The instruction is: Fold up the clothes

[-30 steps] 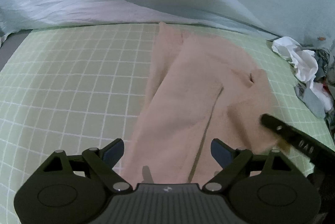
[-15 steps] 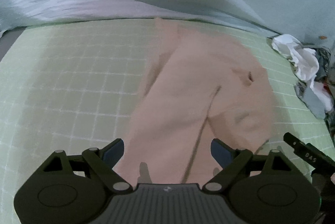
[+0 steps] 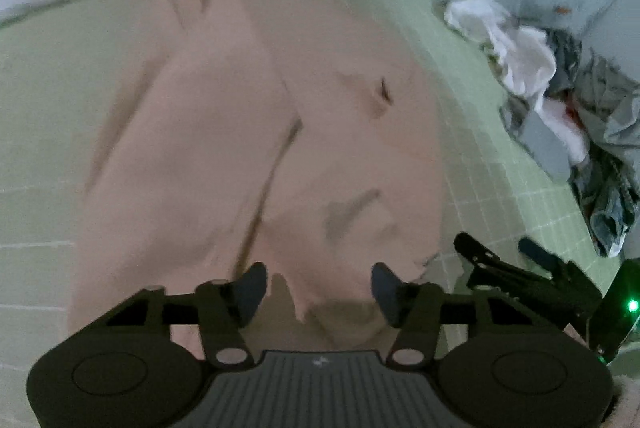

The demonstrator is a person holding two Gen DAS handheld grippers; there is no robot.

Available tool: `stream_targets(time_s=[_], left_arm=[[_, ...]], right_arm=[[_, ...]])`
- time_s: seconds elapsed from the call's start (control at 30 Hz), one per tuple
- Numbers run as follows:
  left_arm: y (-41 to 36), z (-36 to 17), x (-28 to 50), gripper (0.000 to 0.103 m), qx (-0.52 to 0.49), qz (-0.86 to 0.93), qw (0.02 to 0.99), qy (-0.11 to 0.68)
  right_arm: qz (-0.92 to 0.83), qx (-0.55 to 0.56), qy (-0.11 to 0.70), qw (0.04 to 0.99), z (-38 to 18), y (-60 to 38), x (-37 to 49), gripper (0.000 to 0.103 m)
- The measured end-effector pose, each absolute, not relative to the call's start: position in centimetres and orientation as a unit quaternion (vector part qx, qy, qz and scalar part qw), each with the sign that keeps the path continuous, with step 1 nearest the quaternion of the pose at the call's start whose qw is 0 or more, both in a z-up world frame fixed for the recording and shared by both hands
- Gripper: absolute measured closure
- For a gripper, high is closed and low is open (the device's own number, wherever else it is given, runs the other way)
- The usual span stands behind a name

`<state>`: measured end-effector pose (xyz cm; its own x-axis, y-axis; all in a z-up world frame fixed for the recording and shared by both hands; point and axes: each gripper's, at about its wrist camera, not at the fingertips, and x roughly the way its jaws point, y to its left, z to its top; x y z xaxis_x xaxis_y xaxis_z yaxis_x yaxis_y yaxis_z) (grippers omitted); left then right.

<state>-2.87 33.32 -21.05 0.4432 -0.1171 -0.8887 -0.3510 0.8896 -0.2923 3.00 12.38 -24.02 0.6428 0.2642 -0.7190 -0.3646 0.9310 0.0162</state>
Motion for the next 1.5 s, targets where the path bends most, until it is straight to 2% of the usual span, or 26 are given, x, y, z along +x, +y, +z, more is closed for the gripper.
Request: stream_targets(time_s=[0.03, 0.07, 0.1, 0.13, 0.27, 0.43, 0.63, 0.77, 0.9, 0.97, 1.03, 1.1, 1.17, 1.23, 1.5], left_arm=[[33.3, -21.5, -2.4, 0.070, -0.225, 0.067, 0.816, 0.528], [33.3, -21.8, -2.1, 0.078, -0.224, 0.063, 0.814, 0.532], [33.3, -22.0, -1.8, 0.090, -0.223, 0.062, 0.813, 0.534], [33.3, -22.2, -1.5, 0.094, -0.221, 0.061, 0.813, 0.536], [34.0, -21.4, -1.2, 0.097, -0.204, 0.064, 0.823, 0.527], [36.6, -17.4, -0.8, 0.098, -0.158, 0.091, 0.864, 0.468], [43.5, -11.3, -1.3, 0.098, -0.174, 0.141, 0.901, 0.371], [48.7, -7.4, -2.4, 0.098, -0.143, 0.211, 0.920, 0.298], [55.0, -6.1, -4.2, 0.097, -0.163, 0.298, 0.903, 0.261], [57.7, -7.0, -5.3, 0.093, -0.183, 0.352, 0.879, 0.266], [59.4, -8.3, -6.6, 0.060, -0.198, 0.387, 0.855, 0.284], [59.8, -9.9, -8.2, 0.048, -0.211, 0.395, 0.841, 0.305], [58.9, -11.6, -9.7, 0.045, -0.221, 0.381, 0.835, 0.330], [57.1, -13.3, -11.0, 0.035, -0.229, 0.358, 0.830, 0.362], [45.6, -21.0, -15.3, 0.034, -0.258, 0.239, 0.793, 0.498]], right_arm=[[0.175, -0.065, 0.382, 0.905, -24.0, 12.4, 3.0, 0.000], [0.175, -0.066, 0.380, 0.906, -24.0, 12.4, 3.0, 0.000], [0.174, -0.067, 0.379, 0.907, -24.0, 12.5, 3.0, 0.000], [0.175, -0.068, 0.377, 0.907, -24.0, 12.4, 2.9, 0.000], [0.178, -0.078, 0.374, 0.907, -24.1, 12.5, 2.6, 0.000], [0.163, -0.072, 0.374, 0.910, -24.1, 12.8, 1.9, 0.000], [0.137, -0.082, 0.376, 0.913, -23.9, 14.0, 1.4, 0.000], [0.119, -0.091, 0.378, 0.914, -23.7, 14.9, 1.2, 0.000], [0.106, -0.108, 0.382, 0.912, -23.4, 16.0, 0.6, 0.000], [0.105, -0.119, 0.385, 0.909, -23.3, 16.6, 0.2, 0.000], [0.109, -0.130, 0.387, 0.906, -23.1, 17.2, -0.6, 0.000], [0.115, -0.138, 0.389, 0.904, -23.0, 17.8, -1.4, 0.000], [0.122, -0.143, 0.391, 0.901, -22.9, 18.3, -2.1, 0.000], [0.132, -0.148, 0.392, 0.898, -22.9, 18.9, -2.7, 0.000], [0.169, -0.157, 0.384, 0.894, -21.4, 20.4, -5.1, 0.000]])
